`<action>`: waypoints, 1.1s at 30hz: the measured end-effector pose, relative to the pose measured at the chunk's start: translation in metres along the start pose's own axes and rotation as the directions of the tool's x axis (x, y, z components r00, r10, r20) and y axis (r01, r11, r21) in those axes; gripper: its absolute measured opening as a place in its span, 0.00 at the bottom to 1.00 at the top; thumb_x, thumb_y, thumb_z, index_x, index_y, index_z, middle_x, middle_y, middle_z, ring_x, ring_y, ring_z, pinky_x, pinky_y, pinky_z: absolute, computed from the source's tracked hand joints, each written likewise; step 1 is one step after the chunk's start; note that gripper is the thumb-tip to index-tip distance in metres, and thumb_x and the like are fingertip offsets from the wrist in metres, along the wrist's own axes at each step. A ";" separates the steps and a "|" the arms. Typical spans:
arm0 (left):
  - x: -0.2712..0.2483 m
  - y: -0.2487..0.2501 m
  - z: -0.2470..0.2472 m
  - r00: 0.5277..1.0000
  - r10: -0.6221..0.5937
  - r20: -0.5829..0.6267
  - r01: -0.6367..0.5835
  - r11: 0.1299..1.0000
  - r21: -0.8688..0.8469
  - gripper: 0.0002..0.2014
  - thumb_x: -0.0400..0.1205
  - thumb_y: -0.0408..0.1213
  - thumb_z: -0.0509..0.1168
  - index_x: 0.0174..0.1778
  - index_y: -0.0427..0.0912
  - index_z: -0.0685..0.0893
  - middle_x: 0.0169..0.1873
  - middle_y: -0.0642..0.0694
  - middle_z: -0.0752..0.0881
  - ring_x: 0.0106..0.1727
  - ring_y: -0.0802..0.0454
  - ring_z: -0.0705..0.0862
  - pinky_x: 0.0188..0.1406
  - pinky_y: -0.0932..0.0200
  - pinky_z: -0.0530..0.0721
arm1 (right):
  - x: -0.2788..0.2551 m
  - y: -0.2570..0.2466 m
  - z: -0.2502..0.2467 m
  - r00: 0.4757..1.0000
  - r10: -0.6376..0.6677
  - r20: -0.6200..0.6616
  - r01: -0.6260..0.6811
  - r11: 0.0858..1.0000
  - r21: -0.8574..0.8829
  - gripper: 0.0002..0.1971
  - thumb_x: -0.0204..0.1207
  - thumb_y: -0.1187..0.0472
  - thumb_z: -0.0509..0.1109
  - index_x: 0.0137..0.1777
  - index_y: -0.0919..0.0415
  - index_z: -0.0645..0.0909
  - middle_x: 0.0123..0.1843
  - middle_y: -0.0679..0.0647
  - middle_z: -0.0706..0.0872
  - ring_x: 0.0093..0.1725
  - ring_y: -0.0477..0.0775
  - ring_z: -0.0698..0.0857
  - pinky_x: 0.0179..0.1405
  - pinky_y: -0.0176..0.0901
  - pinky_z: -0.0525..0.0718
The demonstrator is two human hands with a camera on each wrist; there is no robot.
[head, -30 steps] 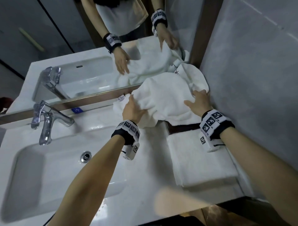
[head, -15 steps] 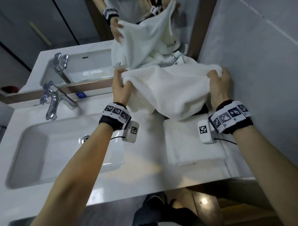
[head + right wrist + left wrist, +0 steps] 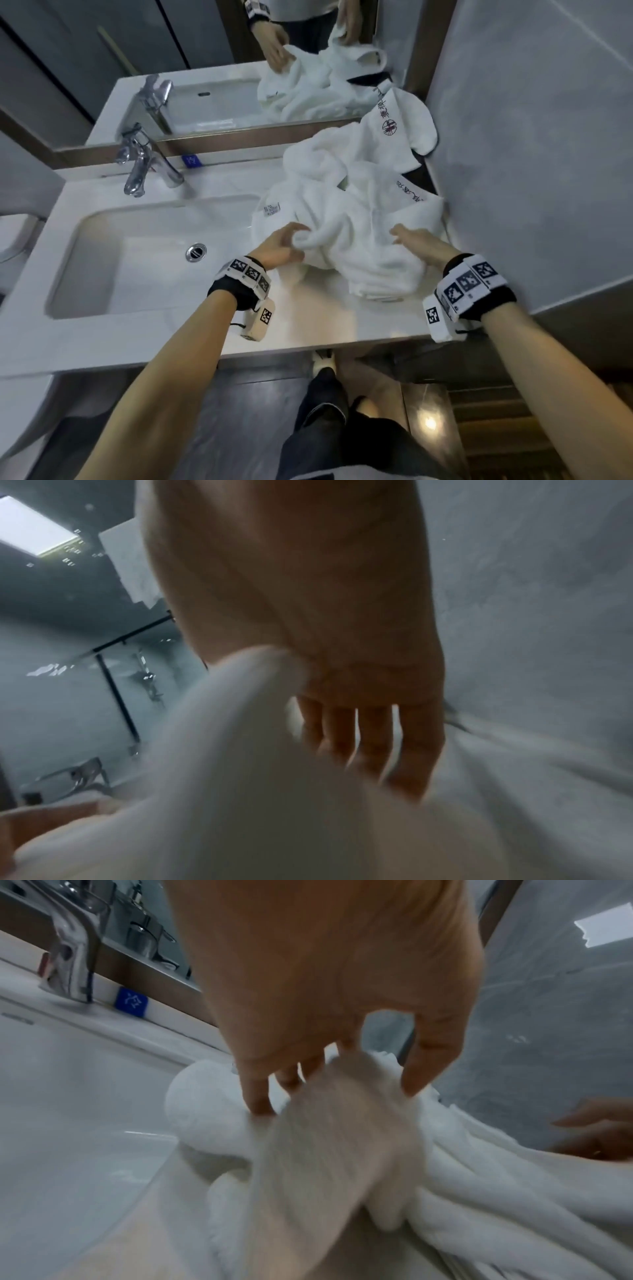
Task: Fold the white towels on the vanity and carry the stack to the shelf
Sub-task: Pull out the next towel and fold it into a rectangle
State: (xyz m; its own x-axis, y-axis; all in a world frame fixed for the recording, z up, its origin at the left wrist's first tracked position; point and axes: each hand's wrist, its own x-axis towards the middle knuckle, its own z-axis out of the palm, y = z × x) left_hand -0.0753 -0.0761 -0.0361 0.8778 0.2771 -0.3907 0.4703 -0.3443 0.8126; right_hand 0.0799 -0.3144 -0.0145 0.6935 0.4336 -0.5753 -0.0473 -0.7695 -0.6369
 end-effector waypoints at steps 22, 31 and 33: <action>0.087 -0.033 -0.082 0.831 -0.472 -0.294 0.520 0.847 0.113 0.42 0.80 0.55 0.63 0.78 0.27 0.57 0.74 0.30 0.71 0.74 0.35 0.73 0.67 0.48 0.73 | 0.031 -0.047 0.007 0.989 -0.053 -0.139 -0.023 0.868 -0.496 0.08 0.76 0.66 0.66 0.53 0.67 0.79 0.57 0.65 0.84 0.60 0.65 0.82 0.52 0.46 0.77; 0.124 -0.051 -0.107 0.877 -0.385 -0.287 0.411 0.911 0.033 0.13 0.80 0.50 0.65 0.44 0.43 0.82 0.46 0.41 0.78 0.45 0.45 0.74 0.44 0.58 0.72 | 0.034 -0.067 -0.036 0.889 -0.148 -0.434 0.104 0.987 -0.123 0.15 0.79 0.67 0.63 0.64 0.72 0.77 0.62 0.67 0.83 0.61 0.65 0.81 0.58 0.48 0.76; 0.125 -0.041 -0.112 0.906 -0.308 -0.289 0.306 0.950 -0.054 0.10 0.83 0.41 0.62 0.39 0.40 0.79 0.45 0.40 0.77 0.46 0.46 0.75 0.42 0.56 0.76 | 0.034 -0.068 -0.044 0.835 -0.164 -0.525 0.150 0.986 -0.071 0.15 0.80 0.65 0.63 0.66 0.68 0.77 0.63 0.66 0.83 0.61 0.64 0.81 0.58 0.48 0.76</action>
State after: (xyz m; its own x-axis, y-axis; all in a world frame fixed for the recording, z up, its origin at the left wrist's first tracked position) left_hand 0.0054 0.0732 -0.0698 0.6246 0.6162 -0.4798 0.7108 -0.1939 0.6762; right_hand 0.1379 -0.2678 0.0319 0.9643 0.2423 -0.1065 0.1079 -0.7270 -0.6781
